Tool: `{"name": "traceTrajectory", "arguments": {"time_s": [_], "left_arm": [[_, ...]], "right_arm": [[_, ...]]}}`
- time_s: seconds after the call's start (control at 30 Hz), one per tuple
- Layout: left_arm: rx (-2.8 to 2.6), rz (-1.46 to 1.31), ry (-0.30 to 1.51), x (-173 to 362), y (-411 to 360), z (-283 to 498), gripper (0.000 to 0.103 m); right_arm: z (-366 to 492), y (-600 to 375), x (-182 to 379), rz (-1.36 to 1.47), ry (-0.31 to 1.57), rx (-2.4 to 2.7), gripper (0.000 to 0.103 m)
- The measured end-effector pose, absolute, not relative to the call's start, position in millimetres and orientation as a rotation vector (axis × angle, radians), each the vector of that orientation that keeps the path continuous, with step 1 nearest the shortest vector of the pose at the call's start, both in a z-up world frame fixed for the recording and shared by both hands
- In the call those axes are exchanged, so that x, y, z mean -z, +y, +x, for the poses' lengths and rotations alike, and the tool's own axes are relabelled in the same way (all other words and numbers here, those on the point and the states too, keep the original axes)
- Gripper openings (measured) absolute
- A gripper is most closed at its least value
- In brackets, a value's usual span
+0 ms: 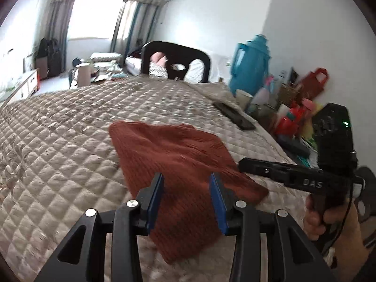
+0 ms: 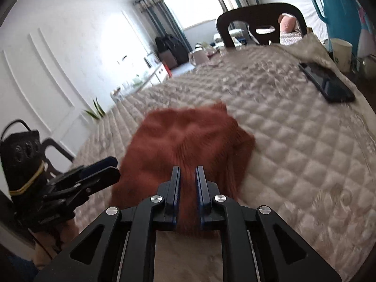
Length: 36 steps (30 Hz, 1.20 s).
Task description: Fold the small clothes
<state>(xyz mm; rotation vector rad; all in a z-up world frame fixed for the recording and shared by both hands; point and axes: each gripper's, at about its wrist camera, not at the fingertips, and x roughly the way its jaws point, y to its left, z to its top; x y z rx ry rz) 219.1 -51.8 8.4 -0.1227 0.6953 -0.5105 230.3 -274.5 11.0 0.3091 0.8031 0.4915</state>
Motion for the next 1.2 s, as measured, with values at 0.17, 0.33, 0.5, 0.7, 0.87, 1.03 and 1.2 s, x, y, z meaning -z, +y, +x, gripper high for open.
{"name": "traceTrajectory", "arguments": {"time_s": [0.17,0.33,0.5,0.7,0.87,1.03,1.2], "left_arm": [[0.489,-0.146,0.741,17.0,-56.5,236.8,0.043],[0.485,-0.114,0.719,16.4,-61.5,232.3,0.043],[0.491,-0.134,0.726,16.6,-61.6,236.6,0.043],[0.501,-0.126,0.726,16.8,-62.2,234.5,0.044],[0.510,-0.130,0.729,17.2,-61.3,234.9,0.044],[0.501,-0.101,0.722,16.1,-65.1,233.8,0.047],[0.491,-0.070,0.702,11.0,-64.3,224.9,0.047]], "right_arm": [[272.4,-268.2,2.1,0.345,0.850,-0.499,0.012],[298.6,-295.2,14.1,0.450,0.872,-0.438,0.000],[303.9,-296.4,-5.4,0.468,0.824,-0.464,0.005],[337.5,-279.5,22.4,0.411,0.946,-0.460,0.000],[317.8,-298.9,7.9,0.372,0.897,-0.339,0.006],[259.8,-294.6,-16.3,0.398,0.820,-0.466,0.006],[230.9,-280.0,5.3,0.307,0.889,-0.487,0.006]]}}
